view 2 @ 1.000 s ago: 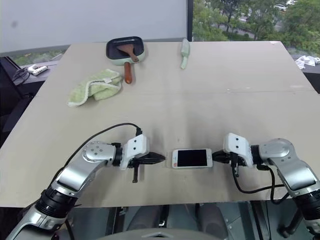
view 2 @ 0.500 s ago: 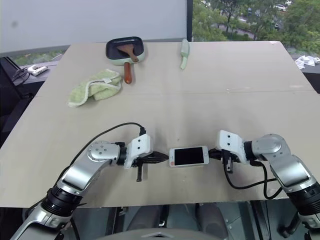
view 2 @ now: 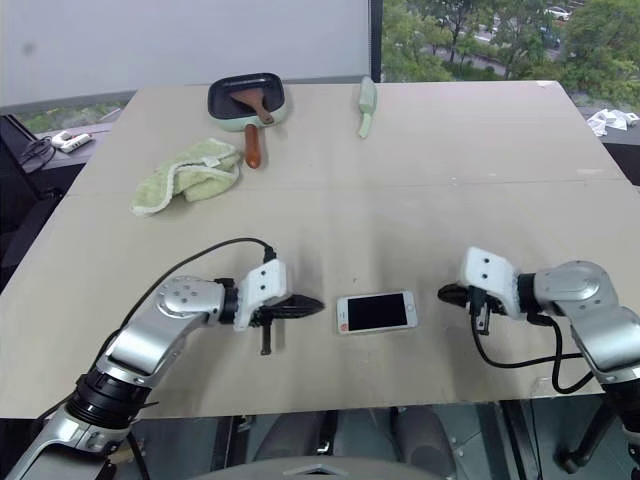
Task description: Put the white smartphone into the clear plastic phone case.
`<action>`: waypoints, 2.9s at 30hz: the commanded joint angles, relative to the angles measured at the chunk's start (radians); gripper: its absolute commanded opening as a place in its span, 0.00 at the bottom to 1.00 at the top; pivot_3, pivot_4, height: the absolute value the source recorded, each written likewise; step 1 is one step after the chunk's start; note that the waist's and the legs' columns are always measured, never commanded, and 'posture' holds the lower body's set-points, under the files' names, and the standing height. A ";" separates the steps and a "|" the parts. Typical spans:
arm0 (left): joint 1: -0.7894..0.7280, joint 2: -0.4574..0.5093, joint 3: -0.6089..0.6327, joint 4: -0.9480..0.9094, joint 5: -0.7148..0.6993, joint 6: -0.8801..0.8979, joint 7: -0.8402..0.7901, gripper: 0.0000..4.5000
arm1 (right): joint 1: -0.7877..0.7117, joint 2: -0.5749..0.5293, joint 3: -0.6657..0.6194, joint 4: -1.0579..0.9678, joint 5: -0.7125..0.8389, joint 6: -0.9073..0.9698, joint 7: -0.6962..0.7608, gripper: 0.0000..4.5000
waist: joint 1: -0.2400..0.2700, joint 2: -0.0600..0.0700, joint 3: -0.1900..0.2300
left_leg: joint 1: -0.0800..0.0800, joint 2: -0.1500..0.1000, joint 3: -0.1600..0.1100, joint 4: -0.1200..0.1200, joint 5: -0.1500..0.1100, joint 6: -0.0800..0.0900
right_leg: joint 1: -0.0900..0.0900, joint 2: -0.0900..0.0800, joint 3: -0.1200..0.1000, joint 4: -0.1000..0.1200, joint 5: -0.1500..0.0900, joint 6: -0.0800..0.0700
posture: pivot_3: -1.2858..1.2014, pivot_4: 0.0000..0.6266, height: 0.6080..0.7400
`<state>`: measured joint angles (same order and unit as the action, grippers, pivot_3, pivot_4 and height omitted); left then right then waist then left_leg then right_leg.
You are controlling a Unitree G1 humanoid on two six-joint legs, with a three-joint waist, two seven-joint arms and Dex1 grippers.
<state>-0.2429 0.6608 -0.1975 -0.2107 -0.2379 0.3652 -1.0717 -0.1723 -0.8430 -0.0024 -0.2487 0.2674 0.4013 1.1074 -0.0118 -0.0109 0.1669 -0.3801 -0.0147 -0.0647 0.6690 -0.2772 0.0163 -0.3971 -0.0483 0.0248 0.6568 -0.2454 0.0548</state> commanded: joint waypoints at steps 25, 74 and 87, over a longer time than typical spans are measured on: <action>0.061 -0.083 -0.163 -0.012 0.057 -0.048 0.051 0.00 | 0.160 0.208 0.199 0.201 -0.099 -0.187 -0.097 0.01 | -0.001 -0.008 -0.014 | 0.007 0.000 0.001 0.000 0.000 0.000 | 0.007 0.001 0.001 0.000 0.000 0.000 | 0.52 0.24 1.00; 0.037 -0.095 -0.169 -0.005 0.079 -0.065 0.053 0.00 | 0.183 0.027 0.303 0.080 -0.042 0.067 -0.081 0.01 | 0.028 -0.016 -0.040 | 0.016 0.001 -0.010 -0.017 -0.001 0.001 | 0.022 -0.007 -0.006 -0.027 -0.004 -0.004 | 0.52 0.24 1.00; 0.033 -0.102 -0.170 0.001 0.082 -0.073 0.053 0.00 | 0.200 -0.001 0.274 0.056 0.028 0.047 -0.003 0.01 | 0.028 -0.007 -0.034 | 0.012 0.000 -0.013 -0.022 -0.001 0.001 | 0.021 -0.007 -0.010 -0.032 -0.004 -0.005 | 0.52 0.24 1.00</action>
<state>-0.2096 0.5588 -0.3623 -0.2192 -0.1642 0.2942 -1.0218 -0.0510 -0.8184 0.1813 -0.2552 0.3404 0.3729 1.0641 0.0165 -0.0177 0.1326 -0.3677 -0.0146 -0.0779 0.6473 -0.2784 0.0172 -0.3761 -0.0553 0.0143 0.6250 -0.2494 0.0496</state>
